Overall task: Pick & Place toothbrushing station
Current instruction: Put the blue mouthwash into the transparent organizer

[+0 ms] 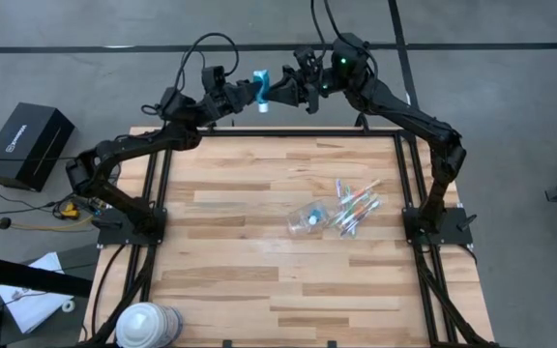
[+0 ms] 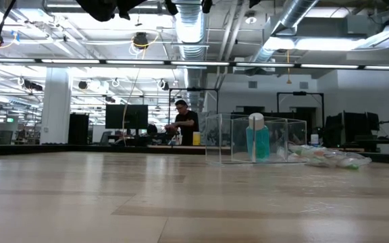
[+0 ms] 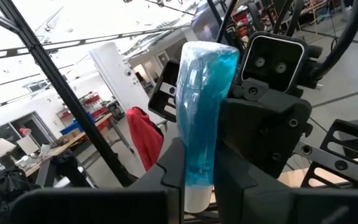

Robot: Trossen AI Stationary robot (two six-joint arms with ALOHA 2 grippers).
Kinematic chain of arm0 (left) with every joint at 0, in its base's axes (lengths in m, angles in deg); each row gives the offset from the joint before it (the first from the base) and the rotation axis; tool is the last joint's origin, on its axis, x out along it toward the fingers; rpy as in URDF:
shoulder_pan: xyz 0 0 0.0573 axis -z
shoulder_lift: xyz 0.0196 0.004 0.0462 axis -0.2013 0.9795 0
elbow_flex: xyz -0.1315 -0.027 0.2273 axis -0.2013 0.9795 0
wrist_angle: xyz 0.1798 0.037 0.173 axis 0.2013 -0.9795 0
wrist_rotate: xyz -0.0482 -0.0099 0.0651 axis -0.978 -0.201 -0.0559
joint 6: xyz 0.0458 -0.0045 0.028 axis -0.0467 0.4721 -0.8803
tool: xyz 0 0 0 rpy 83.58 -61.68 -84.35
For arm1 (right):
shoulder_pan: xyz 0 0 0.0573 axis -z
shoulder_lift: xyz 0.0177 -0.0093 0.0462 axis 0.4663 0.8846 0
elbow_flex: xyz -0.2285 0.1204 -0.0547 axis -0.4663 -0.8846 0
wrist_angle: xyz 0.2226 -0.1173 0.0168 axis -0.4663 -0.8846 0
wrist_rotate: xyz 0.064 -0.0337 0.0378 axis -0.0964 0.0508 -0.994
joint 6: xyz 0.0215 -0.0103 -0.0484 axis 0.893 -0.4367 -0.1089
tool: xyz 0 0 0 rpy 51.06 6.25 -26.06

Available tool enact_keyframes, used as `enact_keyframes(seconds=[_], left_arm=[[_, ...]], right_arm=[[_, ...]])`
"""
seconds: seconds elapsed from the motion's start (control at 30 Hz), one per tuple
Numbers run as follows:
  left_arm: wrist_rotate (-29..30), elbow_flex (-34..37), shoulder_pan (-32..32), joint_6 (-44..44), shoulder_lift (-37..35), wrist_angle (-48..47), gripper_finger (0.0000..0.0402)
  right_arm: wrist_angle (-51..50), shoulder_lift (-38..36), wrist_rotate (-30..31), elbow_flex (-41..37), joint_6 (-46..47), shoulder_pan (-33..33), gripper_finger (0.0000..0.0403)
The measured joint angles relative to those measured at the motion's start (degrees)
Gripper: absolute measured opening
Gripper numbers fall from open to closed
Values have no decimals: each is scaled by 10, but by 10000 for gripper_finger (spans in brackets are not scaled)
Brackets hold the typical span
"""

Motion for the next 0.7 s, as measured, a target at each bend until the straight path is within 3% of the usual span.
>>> enact_keyframes(seconds=[0.17,0.43,0.7], left_arm=[[-8,0,-13,0,-1,7,71],[-31,1,-53,-19,-23,3,122],[-27,2,-80,-36,-42,12,139]], right_arm=[[5,1,5,0,5,0,41],[45,3,32,-1,29,6,35],[110,0,18,0,63,25,35]])
